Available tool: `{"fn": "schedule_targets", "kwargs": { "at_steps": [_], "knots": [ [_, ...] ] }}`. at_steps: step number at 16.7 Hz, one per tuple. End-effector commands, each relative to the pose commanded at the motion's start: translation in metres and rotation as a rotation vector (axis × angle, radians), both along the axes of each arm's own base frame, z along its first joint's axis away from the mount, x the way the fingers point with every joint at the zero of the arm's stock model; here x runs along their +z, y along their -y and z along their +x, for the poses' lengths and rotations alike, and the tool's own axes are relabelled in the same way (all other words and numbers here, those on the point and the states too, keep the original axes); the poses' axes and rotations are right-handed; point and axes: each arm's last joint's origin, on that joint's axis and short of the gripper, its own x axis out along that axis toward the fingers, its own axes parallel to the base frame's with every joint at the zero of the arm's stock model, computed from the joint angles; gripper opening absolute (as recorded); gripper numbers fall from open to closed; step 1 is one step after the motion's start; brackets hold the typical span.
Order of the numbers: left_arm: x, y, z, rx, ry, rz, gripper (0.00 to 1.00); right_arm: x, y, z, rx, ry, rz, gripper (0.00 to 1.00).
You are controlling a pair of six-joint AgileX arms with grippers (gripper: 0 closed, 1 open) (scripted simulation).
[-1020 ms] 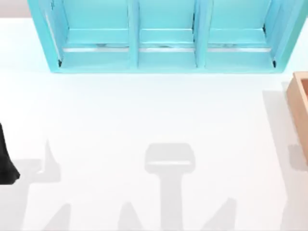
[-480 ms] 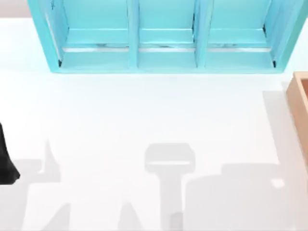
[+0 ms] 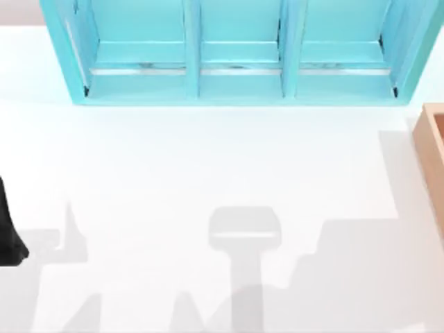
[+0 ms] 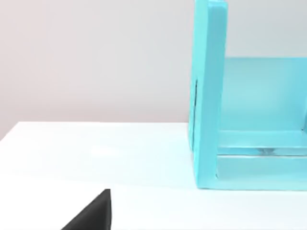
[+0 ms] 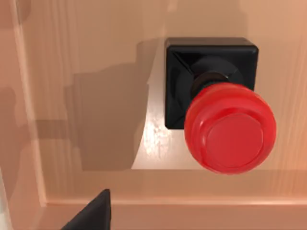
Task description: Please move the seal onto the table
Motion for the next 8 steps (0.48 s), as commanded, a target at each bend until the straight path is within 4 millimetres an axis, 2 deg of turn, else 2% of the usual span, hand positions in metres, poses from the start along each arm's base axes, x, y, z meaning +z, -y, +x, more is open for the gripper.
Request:
{"fn": "schedule_targets", "kwargs": {
  "at_steps": [4, 8],
  "knots": [
    [0.000, 0.000, 0.000, 0.000, 0.000, 0.000, 1.00, -0.005, -0.001, 0.000, 0.001, 0.000, 0.000, 1.00],
    [0.000, 0.000, 0.000, 0.000, 0.000, 0.000, 1.00, -0.043, 0.001, 0.004, 0.000, 0.000, 0.000, 1.00]
  ]
}}
